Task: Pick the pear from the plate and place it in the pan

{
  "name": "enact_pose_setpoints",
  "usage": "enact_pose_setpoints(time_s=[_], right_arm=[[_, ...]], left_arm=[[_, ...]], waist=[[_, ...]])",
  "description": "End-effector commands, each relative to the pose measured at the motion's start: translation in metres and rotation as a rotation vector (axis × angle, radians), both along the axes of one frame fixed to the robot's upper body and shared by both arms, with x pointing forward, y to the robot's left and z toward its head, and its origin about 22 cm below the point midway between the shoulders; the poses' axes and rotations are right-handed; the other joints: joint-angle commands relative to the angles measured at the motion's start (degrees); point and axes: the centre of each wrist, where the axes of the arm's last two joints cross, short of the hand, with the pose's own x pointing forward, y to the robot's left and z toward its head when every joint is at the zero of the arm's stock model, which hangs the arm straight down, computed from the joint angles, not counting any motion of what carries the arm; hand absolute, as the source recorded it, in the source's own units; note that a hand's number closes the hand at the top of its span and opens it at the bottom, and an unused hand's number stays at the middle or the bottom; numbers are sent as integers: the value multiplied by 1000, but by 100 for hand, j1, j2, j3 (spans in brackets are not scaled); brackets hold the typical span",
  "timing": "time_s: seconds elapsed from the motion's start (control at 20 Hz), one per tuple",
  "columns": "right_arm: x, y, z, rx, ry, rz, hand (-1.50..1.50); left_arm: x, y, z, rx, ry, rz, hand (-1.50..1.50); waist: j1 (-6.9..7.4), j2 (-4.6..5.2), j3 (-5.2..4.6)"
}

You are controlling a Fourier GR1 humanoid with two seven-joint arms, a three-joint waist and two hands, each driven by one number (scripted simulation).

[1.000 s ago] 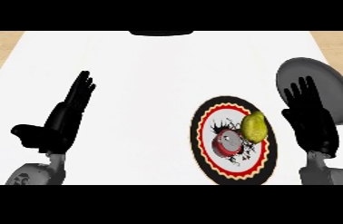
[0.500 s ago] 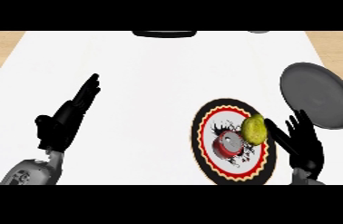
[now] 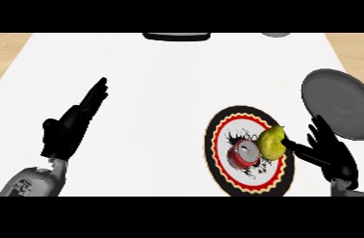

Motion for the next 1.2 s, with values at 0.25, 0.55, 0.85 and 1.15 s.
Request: enact_pose_setpoints(time_s=[0.25,0.55,0.85,1.15], right_arm=[[34,-43,56,-61,354,466,-150],[72,-33,88,6,407,642,-150],[76,-10,86,-37,471,639,-150],[83,-1,81,-68,525,657,-150]], left_arm=[[4,-10,0,-4,-3,-13,0],[6,-9,-5,-23,17,-8,0],[-10,-7,-3,-2,9,10,0],[12,7,2,16,15,5,0]], waist=[[26,126,99],[-40,112,102],[-69,88,103],[-87,102,103]])
